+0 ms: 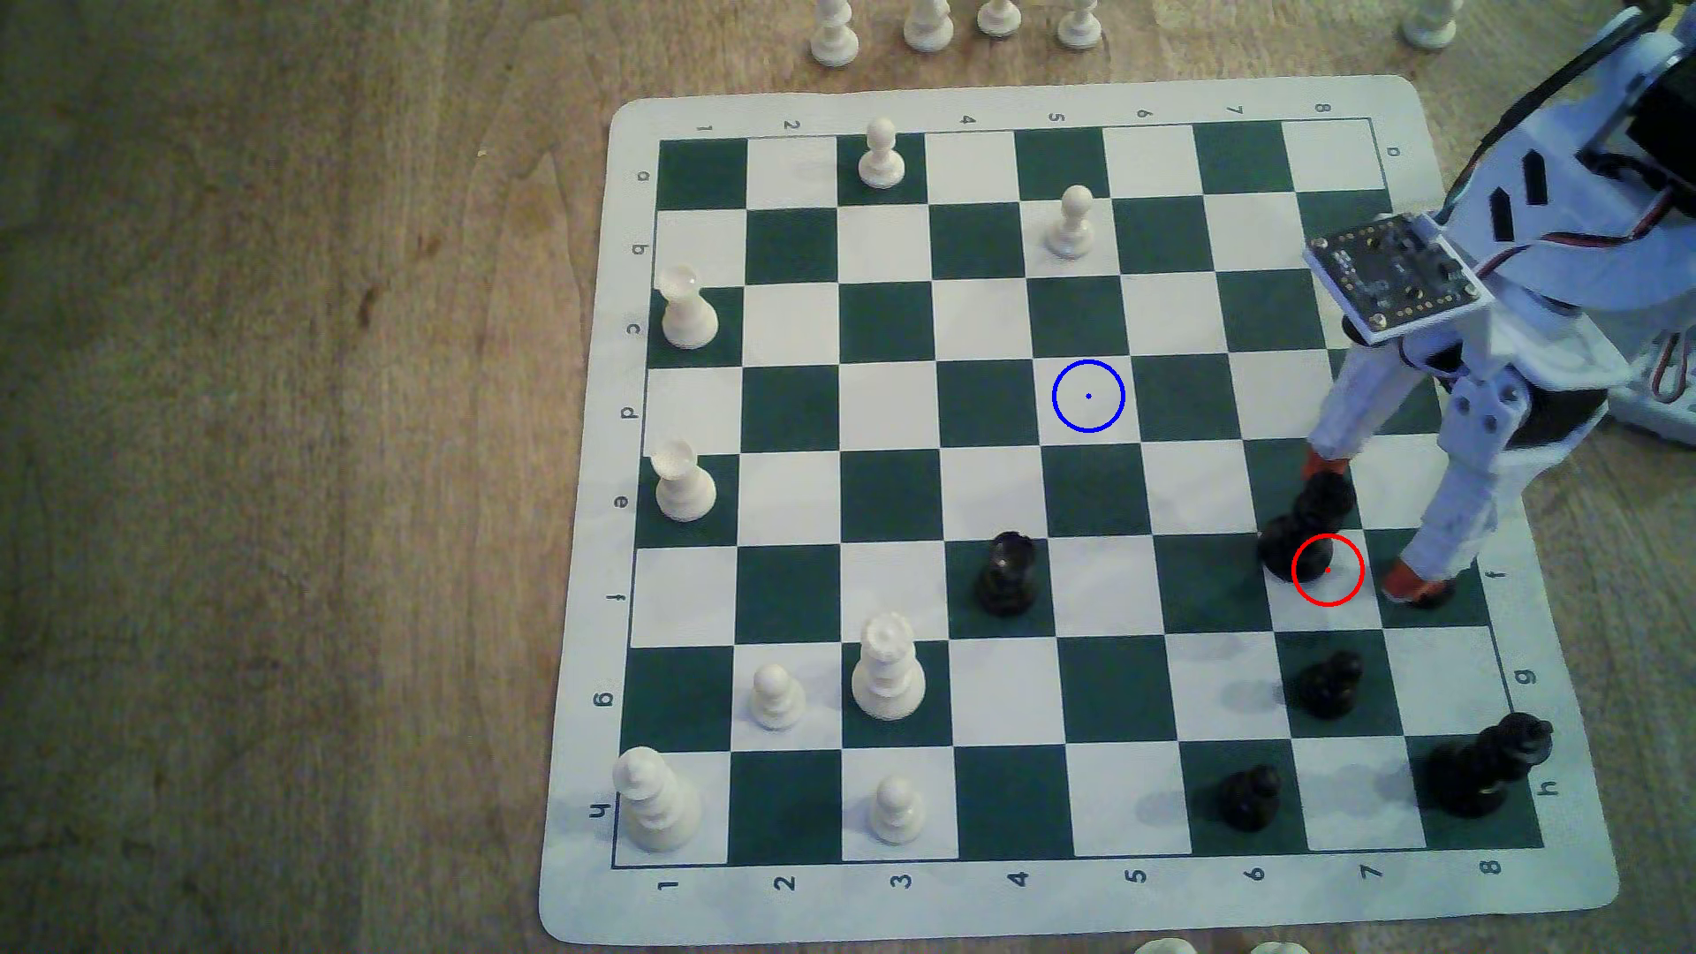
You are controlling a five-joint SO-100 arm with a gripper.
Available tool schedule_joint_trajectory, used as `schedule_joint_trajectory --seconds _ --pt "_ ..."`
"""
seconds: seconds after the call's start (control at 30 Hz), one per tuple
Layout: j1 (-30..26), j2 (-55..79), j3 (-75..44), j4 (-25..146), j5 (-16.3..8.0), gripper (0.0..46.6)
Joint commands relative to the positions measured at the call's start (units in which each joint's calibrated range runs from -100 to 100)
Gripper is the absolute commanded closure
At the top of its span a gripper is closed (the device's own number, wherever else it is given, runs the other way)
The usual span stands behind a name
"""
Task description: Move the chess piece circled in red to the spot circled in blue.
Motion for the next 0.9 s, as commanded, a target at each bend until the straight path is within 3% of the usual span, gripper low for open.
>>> schedule_joint_trajectory --seconds 0.0,0.5,0.63,0.77,0.87 --pt "0.3 -1.4 -0.3 -1.4 0.1 23.1" --pt "1.1 -0.5 0.6 -5.9 0.0 27.0" --pt "1.0 -0.7 1.2 -5.9 0.0 25.1" --pt "1.0 -0.9 1.5 -6.0 0.0 27.2" --pt "0.9 -0.8 1.5 -6.3 0.1 33.5"
